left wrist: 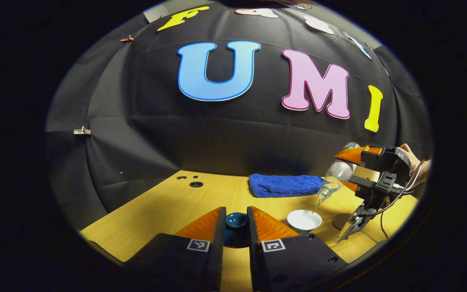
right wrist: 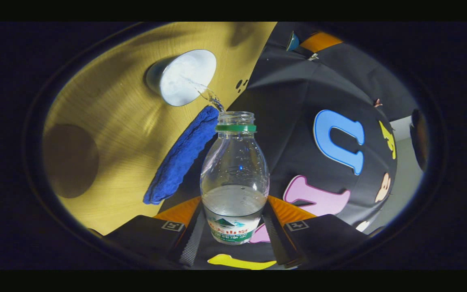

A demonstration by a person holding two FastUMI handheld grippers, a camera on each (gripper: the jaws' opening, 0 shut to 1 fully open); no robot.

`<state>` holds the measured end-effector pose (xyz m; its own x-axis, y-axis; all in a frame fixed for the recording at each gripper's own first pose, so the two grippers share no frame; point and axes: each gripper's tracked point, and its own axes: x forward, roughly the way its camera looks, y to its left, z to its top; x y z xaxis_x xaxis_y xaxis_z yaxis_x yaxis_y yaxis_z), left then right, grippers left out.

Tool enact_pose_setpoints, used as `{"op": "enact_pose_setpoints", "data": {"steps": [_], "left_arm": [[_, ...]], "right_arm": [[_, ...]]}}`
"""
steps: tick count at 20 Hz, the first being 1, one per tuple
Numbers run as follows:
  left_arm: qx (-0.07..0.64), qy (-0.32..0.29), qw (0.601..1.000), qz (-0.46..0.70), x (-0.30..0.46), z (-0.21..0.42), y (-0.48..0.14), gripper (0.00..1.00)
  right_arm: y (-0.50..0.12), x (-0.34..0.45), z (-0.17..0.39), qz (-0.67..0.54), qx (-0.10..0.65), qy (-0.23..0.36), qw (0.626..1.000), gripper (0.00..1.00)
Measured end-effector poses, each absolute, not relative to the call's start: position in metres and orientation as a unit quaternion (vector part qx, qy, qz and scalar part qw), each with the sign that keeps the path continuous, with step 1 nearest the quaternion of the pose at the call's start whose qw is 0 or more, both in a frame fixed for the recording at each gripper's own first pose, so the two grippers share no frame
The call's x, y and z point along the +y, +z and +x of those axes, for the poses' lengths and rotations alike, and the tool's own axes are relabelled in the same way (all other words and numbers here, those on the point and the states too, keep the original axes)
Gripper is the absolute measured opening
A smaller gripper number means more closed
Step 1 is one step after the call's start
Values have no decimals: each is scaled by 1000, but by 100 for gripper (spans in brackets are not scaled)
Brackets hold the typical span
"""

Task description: Open the teacup lid with one hand, grasp the water bottle and pour water into the teacup with the other hand; after pouring, place the water bottle on the coaster and then close the teacup lid.

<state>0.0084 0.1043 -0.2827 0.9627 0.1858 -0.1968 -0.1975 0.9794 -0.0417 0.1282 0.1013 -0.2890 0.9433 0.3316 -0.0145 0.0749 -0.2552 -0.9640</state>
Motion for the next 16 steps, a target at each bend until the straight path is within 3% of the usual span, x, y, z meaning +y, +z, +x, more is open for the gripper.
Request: {"op": "enact_pose_setpoints", "data": {"steps": [5, 6, 16], "left_arm": [[93, 98, 990, -28, 105, 4, -279, 35], [91, 99, 991, -28, 105, 3, -279, 31], [91, 108, 989, -44, 108, -4, -279, 31]], "right_arm": [[-287, 106, 118, -793, -165, 90, 580, 75], [-286, 107, 120, -797, -174, 84, 573, 75], [-277, 113, 100, -803, -256, 49, 536, 75]]}}
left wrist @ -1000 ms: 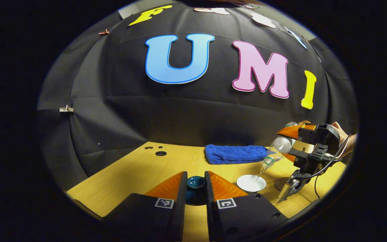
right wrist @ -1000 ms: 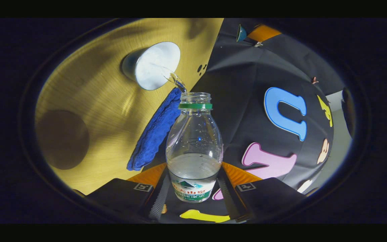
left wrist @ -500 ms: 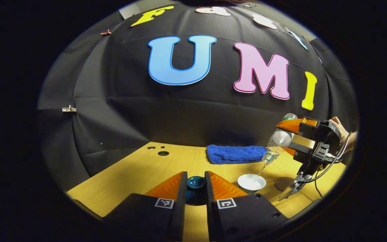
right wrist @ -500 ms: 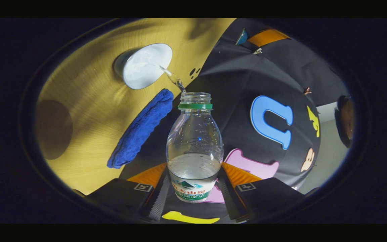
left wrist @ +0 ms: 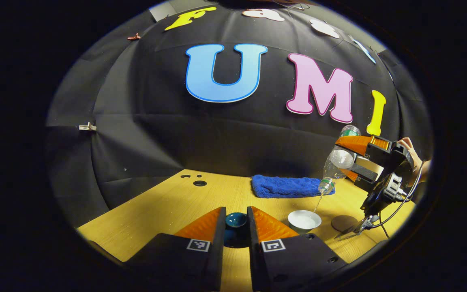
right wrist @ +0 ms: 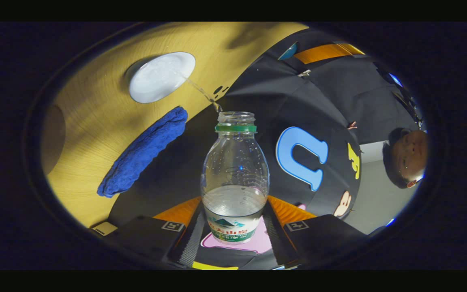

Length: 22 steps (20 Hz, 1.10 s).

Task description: Open the teacup lid with one hand, grasp the water bottle and pour water into the teacup with the other hand; after pouring, place the water bottle on the coaster and then close the teacup lid.

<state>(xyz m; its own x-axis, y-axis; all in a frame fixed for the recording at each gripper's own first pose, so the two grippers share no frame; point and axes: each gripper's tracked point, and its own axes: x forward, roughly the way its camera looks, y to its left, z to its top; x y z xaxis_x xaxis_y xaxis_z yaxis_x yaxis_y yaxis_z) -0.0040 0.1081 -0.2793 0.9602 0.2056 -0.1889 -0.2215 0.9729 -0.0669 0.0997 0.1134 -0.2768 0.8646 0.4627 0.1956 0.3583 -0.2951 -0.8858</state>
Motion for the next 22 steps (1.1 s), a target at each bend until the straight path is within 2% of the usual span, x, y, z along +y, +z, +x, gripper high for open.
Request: {"op": "enact_pose_setpoints", "data": {"steps": [2, 6, 7, 8, 9, 11, 14, 15, 16, 18, 19, 20, 21, 22], "left_arm": [[90, 108, 989, -43, 107, -5, -280, 31], [88, 108, 989, -42, 105, -6, -277, 31], [87, 107, 990, -42, 104, -7, -276, 28], [86, 106, 990, -42, 104, -7, -275, 35], [85, 106, 990, -43, 103, -7, -275, 31], [83, 105, 990, -45, 101, -7, -274, 31], [84, 106, 990, -44, 100, -9, -276, 31], [85, 107, 990, -47, 100, -8, -277, 28], [86, 108, 989, -49, 100, -8, -278, 31], [88, 108, 989, -49, 98, -6, -279, 28], [89, 108, 989, -47, 97, -4, -280, 31], [90, 106, 989, -44, 95, 0, -280, 28], [91, 104, 989, -44, 93, 2, -281, 31], [91, 102, 990, -46, 91, 6, -279, 28]], "right_arm": [[-273, 112, 102, -803, -259, 45, 534, 72], [-271, 113, 104, -805, -259, 46, 531, 75], [-269, 112, 105, -806, -261, 45, 529, 75], [-267, 113, 106, -807, -263, 45, 526, 75], [-267, 113, 106, -809, -266, 45, 523, 72], [-269, 113, 105, -811, -272, 45, 516, 75], [-268, 112, 109, -810, -261, 47, 524, 75], [-269, 111, 112, -803, -248, 52, 539, 75], [-275, 105, 117, -780, -209, 67, 586, 75], [-288, 102, 123, -722, -142, 86, 672, 75], [-305, 101, 120, -675, -98, 101, 725, 76], [-314, 102, 113, -628, -62, 111, 768, 76], [-320, 101, 110, -592, -38, 115, 797, 75], [-327, 102, 107, -551, -17, 117, 826, 75]]}}
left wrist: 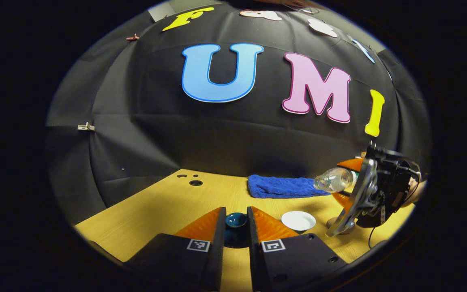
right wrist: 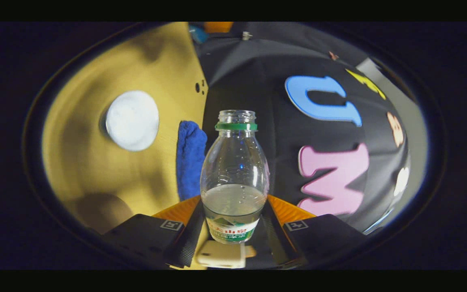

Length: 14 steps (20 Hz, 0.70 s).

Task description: Open the teacup lid with one hand, grasp the water bottle and pour water into the teacup with the other hand; after pouring, place the water bottle on the coaster and then close the teacup lid.

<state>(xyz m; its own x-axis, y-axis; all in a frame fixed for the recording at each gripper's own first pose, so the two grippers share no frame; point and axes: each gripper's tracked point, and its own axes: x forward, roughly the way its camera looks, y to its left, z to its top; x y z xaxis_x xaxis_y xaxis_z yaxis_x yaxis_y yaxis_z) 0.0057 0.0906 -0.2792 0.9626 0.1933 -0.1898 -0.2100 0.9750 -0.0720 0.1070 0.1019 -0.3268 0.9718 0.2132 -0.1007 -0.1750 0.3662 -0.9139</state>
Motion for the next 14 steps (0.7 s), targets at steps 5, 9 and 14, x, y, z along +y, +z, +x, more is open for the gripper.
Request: {"op": "enact_pose_setpoints", "data": {"steps": [5, 9, 14], "left_arm": [[98, 90, 990, -47, 77, 21, -276, 28], [100, 77, 992, -28, 61, 33, -271, 28], [100, 56, 993, -13, 38, 46, -270, 31]], "right_arm": [[-334, 109, 96, -360, 29, 137, 922, 76], [-342, 115, 98, -155, 90, 161, 971, 76], [-351, 128, 106, -27, 114, 171, 978, 76]]}}
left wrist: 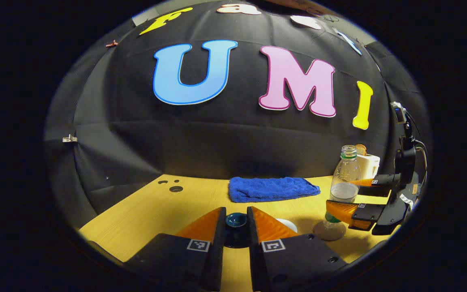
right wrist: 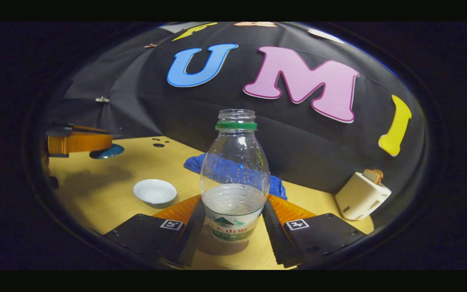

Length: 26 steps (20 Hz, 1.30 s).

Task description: Open the teacup lid with one hand, grasp the water bottle and pour water into the teacup with the other hand; after pouring, place the water bottle on the coaster and then close the teacup lid.

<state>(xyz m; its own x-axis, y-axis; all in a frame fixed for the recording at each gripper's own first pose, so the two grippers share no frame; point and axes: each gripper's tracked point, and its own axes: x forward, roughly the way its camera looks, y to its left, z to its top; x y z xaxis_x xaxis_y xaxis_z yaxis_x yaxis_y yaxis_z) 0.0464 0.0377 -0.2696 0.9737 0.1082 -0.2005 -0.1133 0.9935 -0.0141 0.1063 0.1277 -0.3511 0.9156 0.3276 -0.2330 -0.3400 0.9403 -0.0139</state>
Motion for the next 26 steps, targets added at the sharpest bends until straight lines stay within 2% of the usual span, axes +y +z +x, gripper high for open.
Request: {"op": "enact_pose_setpoints", "data": {"steps": [2, 3, 4, 5, 6, 12, 13, 14, 16, 18, 19, 21, 22, 23, 24, 26], "left_arm": [[103, 49, 993, -17, 29, 51, -272, 31], [104, 47, 993, -21, 25, 54, -273, 28], [106, 46, 993, -23, 23, 56, -275, 31], [107, 46, 993, -25, 21, 57, -276, 28], [107, 45, 993, -24, 19, 59, -276, 31], [109, 37, 993, -22, 7, 73, -282, 31], [109, 35, 993, -23, 3, 76, -284, 28], [109, 33, 993, -23, 0, 79, -285, 32], [109, 29, 993, -22, -6, 87, -288, 28], [108, 24, 994, -20, -14, 95, -293, 31], [109, 21, 994, -17, -17, 99, -297, 28], [114, 17, 993, -16, -23, 105, -305, 31], [119, 16, 993, -17, -25, 107, -310, 31], [124, 16, 992, -19, -27, 108, -315, 28], [129, 16, 991, -22, -30, 109, -320, 31], [138, 18, 990, -24, -31, 110, -329, 31]], "right_arm": [[-351, 128, 106, 3, 119, 171, 978, 76], [-352, 126, 107, 8, 120, 168, 978, 76], [-353, 125, 106, 12, 121, 167, 978, 76], [-355, 126, 106, 17, 123, 167, 978, 76], [-354, 126, 106, 24, 124, 166, 978, 76], [-359, 119, 103, 62, 128, 161, 977, 76], [-360, 117, 102, 67, 130, 161, 976, 77], [-361, 116, 103, 70, 133, 161, 976, 79], [-369, 116, 101, 70, 148, 165, 973, 81], [-377, 120, 95, 76, 162, 172, 969, 81], [-378, 121, 93, 77, 164, 174, 968, 82], [-385, 122, 87, 80, 173, 177, 966, 84], [-388, 123, 83, 86, 179, 180, 963, 94], [-391, 125, 79, 93, 185, 182, 961, 94], [-392, 126, 74, 101, 191, 184, 959, 100], [-400, 128, 63, 120, 208, 188, 952, 100]]}}
